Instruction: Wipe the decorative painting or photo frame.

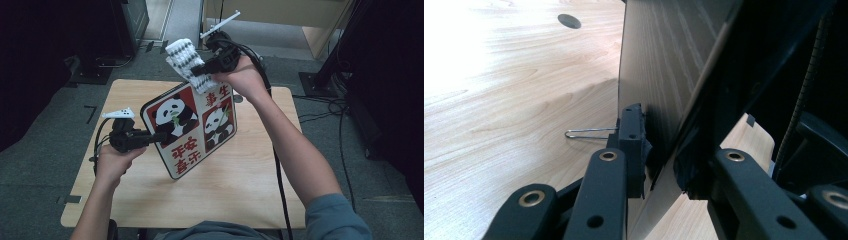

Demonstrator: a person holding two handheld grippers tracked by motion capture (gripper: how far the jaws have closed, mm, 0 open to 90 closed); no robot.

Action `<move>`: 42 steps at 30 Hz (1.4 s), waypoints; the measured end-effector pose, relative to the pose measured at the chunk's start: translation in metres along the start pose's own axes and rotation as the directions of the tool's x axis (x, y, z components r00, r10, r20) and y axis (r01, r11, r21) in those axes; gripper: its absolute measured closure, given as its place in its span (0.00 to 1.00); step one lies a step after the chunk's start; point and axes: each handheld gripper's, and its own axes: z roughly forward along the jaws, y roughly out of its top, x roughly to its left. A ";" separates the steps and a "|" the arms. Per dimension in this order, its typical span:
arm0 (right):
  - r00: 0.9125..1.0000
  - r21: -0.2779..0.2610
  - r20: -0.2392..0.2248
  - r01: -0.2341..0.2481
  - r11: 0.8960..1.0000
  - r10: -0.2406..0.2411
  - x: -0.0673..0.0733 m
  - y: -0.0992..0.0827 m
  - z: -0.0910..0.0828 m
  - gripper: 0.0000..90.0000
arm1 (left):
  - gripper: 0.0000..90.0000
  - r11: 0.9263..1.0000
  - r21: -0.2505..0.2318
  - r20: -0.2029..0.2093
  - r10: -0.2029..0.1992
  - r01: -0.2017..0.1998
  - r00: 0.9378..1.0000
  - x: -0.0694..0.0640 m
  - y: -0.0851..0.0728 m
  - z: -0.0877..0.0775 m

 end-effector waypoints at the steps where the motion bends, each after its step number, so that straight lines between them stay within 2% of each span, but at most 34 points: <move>1: 1.000 0.006 0.004 0.004 1.000 -0.004 0.000 0.002 0.003 0.88 | 0.85 1.000 0.000 -0.001 0.000 0.000 1.000 0.000 0.000 0.000; 6: 1.000 0.000 0.011 -0.016 1.000 0.016 -0.003 0.004 0.012 0.87 | 0.85 1.000 -0.003 -0.003 0.000 0.000 1.000 0.000 0.000 0.000; 12: 0.999 -0.077 0.039 -0.016 0.997 0.019 0.000 -0.007 0.021 0.78 | 0.85 1.000 0.002 -0.008 0.008 -0.008 1.000 0.000 0.000 0.000; 15: 0.999 -0.127 0.052 0.006 0.992 0.001 0.003 -0.015 0.023 0.83 | 0.85 1.000 -0.002 -0.006 0.004 -0.004 1.000 0.000 -0.001 0.000; 17: 0.999 -0.142 0.050 0.003 0.990 0.004 0.004 -0.018 0.022 0.88 | 0.85 1.000 -0.002 -0.012 0.006 -0.006 1.000 -0.001 -0.001 -0.001; 21: 0.998 -0.143 0.060 0.008 0.990 0.001 0.007 -0.019 0.018 0.90 | 0.85 1.000 -0.009 -0.017 0.000 0.000 1.000 -0.001 -0.001 -0.001; 25: 0.996 -0.154 0.087 0.044 0.987 -0.031 0.013 -0.024 0.016 0.90 | 0.85 1.000 -0.013 -0.018 -0.004 0.004 1.000 -0.001 -0.002 -0.001; 32: 0.998 -0.185 0.063 0.035 0.982 -0.023 0.012 -0.036 0.011 0.91 | 0.86 1.000 -0.018 -0.013 -0.011 0.010 1.000 -0.001 -0.003 -0.002; 37: 0.998 -0.166 0.056 0.036 0.985 -0.027 0.013 -0.045 0.009 0.91 | 0.85 1.000 -0.018 -0.003 -0.014 0.014 1.000 0.001 -0.003 -0.003; 42: 0.999 -0.172 0.049 0.027 0.985 -0.019 0.014 -0.053 0.009 0.91 | 0.85 1.000 -0.013 0.003 -0.009 0.009 1.000 0.003 -0.003 -0.003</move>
